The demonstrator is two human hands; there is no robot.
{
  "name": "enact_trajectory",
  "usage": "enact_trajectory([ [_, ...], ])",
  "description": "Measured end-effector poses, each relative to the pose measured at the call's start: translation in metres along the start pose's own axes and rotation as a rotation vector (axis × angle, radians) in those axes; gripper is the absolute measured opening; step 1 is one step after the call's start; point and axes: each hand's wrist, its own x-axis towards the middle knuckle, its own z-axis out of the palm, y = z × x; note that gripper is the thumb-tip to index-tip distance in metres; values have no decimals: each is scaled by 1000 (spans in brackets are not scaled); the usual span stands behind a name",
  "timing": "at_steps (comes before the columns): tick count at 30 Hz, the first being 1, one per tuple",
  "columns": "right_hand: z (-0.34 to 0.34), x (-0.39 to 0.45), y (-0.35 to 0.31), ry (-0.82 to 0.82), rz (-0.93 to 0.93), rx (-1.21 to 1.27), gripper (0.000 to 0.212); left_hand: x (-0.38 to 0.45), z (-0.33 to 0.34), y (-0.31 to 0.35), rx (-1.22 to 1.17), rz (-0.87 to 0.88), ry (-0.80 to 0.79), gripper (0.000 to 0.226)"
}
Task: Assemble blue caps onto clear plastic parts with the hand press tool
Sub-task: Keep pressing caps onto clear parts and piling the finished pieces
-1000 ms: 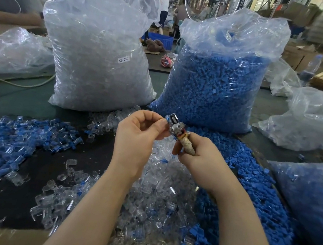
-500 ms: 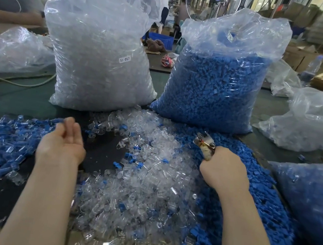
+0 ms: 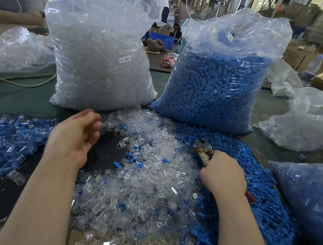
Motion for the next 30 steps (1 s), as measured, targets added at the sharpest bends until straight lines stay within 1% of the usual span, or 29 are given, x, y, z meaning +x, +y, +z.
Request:
enact_trajectory([
  [2, 0, 0, 1, -1, 11, -3, 27, -1, 9, -9, 520, 90, -120, 14],
  [3, 0, 1, 2, 0, 16, 4, 29, -3, 12, -15, 727, 133, -177, 16],
  [5, 0, 1, 2, 6, 23, 20, 28, -8, 17, -27, 1038, 194, -236, 14],
  [7, -1, 1, 2, 13, 34, 36, 26, -8, 21, -35, 1289, 252, -204, 12],
  [9, -1, 1, 2, 15, 46, 49, 22, -4, 21, -40, 1465, 300, -152, 28],
  [11, -1, 1, 1, 19, 54, 51, 20, -2, 19, -44, 1578, 320, -131, 41],
  [13, -1, 0, 0, 27, 56, 43, 20, -2, 16, -45, 1619, 324, -131, 39],
  [17, -2, -1, 0, 25, 46, 49, 21, -4, 14, -45, 1555, 396, -115, 10],
  [19, -2, -1, -1, 19, 48, 45, 21, -5, 15, -44, 1557, 412, -115, 4],
  [22, -2, 0, -1, 24, 53, 33, 22, -5, 16, -45, 1526, 408, -125, 6],
  [26, -1, 3, -1, 100, 33, 69, 23, -5, 17, -45, 1455, 381, -115, 17],
  [28, 0, 5, 0, 140, 12, 102, 25, -5, 17, -45, 1421, 386, -104, 17],
  [30, 0, 7, -1, 167, -20, 151, 20, -7, 18, -44, 1335, 398, -92, 15],
])
